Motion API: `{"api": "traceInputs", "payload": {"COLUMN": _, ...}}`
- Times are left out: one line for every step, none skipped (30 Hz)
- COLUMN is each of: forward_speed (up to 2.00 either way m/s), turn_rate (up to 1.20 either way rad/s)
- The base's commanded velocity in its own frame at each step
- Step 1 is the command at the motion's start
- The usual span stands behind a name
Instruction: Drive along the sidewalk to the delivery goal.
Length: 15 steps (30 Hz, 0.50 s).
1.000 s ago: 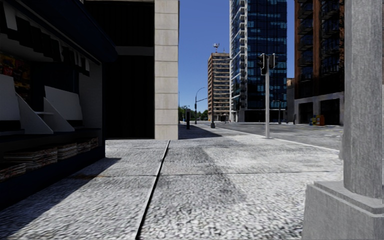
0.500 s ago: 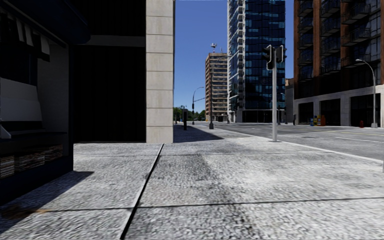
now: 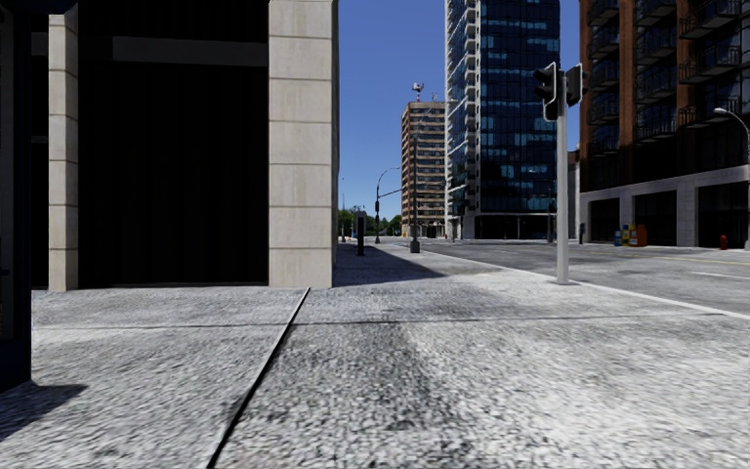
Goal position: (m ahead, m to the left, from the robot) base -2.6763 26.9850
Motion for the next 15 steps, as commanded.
{"api": "traceInputs", "payload": {"forward_speed": 2.0, "turn_rate": 0.0}}
{"api": "traceInputs", "payload": {"forward_speed": 2.0, "turn_rate": 0.0}}
{"api": "traceInputs", "payload": {"forward_speed": 2.0, "turn_rate": 0.0}}
{"api": "traceInputs", "payload": {"forward_speed": 2.0, "turn_rate": 0.0}}
{"api": "traceInputs", "payload": {"forward_speed": 2.0, "turn_rate": 0.0}}
{"api": "traceInputs", "payload": {"forward_speed": 2.0, "turn_rate": 0.0}}
{"api": "traceInputs", "payload": {"forward_speed": 2.0, "turn_rate": 0.0}}
{"api": "traceInputs", "payload": {"forward_speed": 2.0, "turn_rate": 0.0}}
{"api": "traceInputs", "payload": {"forward_speed": 2.0, "turn_rate": 0.0}}
{"api": "traceInputs", "payload": {"forward_speed": 2.0, "turn_rate": 0.0}}
{"api": "traceInputs", "payload": {"forward_speed": 2.0, "turn_rate": 0.06}}
{"api": "traceInputs", "payload": {"forward_speed": 2.0, "turn_rate": 0.21}}
{"api": "traceInputs", "payload": {"forward_speed": 2.0, "turn_rate": 0.4}}
{"api": "traceInputs", "payload": {"forward_speed": 2.0, "turn_rate": 0.59}}
{"api": "traceInputs", "payload": {"forward_speed": 2.0, "turn_rate": 0.67}}
